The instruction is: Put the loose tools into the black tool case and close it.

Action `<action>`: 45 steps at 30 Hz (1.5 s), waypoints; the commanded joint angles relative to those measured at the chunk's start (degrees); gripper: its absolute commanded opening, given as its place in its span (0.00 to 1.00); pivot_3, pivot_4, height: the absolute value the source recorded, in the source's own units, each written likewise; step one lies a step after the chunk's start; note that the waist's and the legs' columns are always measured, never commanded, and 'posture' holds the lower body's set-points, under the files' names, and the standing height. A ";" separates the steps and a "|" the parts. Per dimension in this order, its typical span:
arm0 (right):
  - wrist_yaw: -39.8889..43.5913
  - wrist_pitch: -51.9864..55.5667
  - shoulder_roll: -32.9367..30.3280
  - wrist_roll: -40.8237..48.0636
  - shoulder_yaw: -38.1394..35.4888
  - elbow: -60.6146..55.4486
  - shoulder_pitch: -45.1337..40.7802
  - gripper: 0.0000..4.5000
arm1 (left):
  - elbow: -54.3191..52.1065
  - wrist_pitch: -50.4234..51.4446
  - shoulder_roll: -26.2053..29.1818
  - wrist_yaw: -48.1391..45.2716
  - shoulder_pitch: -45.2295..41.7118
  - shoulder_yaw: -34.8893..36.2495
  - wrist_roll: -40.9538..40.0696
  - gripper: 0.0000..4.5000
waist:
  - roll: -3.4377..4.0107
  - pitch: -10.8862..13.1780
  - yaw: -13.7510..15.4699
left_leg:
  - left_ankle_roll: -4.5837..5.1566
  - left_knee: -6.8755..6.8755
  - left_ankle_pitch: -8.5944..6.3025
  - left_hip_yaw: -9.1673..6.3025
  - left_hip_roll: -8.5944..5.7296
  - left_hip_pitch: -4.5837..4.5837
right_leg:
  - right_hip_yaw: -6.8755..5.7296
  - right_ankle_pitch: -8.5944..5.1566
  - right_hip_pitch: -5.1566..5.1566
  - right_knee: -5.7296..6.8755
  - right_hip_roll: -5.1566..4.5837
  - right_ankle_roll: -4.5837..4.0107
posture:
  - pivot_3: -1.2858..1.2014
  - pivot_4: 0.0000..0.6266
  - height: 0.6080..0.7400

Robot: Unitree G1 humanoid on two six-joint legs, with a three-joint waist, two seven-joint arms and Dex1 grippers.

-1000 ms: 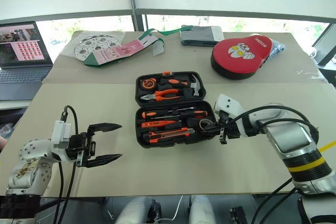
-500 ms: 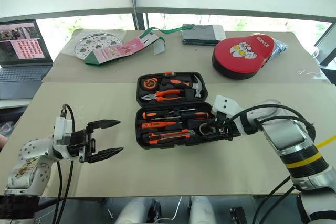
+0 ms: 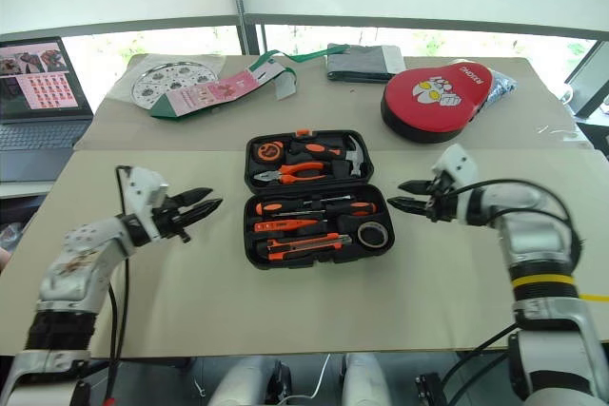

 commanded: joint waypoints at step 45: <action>-4.60 36.49 -9.66 5.92 -8.67 -33.08 11.14 0.54 | -11.49 26.92 9.88 -4.35 -2.54 1.66 -3.92 0.53 | 0.00 0.03 -0.47 | -0.29 -0.64 0.18 -0.02 0.08 0.62 | 0.12 -0.12 0.24 -0.04 0.00 -0.06 | 0.52 0.24 1.00</action>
